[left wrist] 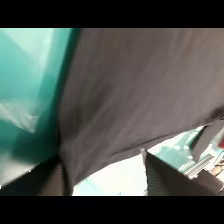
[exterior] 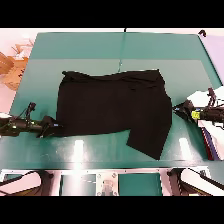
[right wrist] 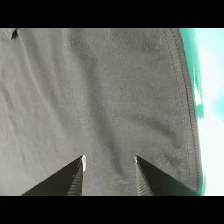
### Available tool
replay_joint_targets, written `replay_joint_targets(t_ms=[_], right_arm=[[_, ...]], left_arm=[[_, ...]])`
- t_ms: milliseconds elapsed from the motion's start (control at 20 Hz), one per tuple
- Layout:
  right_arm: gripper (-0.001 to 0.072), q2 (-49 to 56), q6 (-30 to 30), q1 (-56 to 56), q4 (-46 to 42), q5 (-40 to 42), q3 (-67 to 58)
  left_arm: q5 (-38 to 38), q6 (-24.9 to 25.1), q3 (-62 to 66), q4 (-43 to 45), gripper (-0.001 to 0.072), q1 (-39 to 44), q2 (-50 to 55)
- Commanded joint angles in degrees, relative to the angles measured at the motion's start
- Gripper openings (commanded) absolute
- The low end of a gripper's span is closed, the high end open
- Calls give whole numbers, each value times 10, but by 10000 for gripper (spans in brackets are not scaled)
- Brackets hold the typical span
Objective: Fold the shirts.
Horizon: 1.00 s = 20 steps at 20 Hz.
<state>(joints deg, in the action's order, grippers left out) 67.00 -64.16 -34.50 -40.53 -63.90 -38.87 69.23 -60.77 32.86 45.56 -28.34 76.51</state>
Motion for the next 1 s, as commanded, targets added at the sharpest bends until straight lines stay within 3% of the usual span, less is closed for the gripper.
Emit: replay_joint_targets(t_ms=[0,200,250,300,350,650,950], right_arm=[[436,0,-4,0,0,0,0],[449,0,-18,-1,-3,9,0],[449,0,-19,-6,-5,9,0],[449,0,-34,-15,-11,9,0],[448,0,-44,-26,-21,10,0],[418,48,-58,-49,-65,10,3],[389,140,-30,-30,-67,16,3]], left_arm=[[-8,43,-3,-40,352,0,18],[-5,50,-3,-40,336,0,18],[3,62,-3,-40,157,0,18],[9,71,-3,-39,44,0,18],[11,73,-3,-37,21,0,18],[11,72,-2,-38,22,0,18],[13,72,-2,-41,22,0,18]])
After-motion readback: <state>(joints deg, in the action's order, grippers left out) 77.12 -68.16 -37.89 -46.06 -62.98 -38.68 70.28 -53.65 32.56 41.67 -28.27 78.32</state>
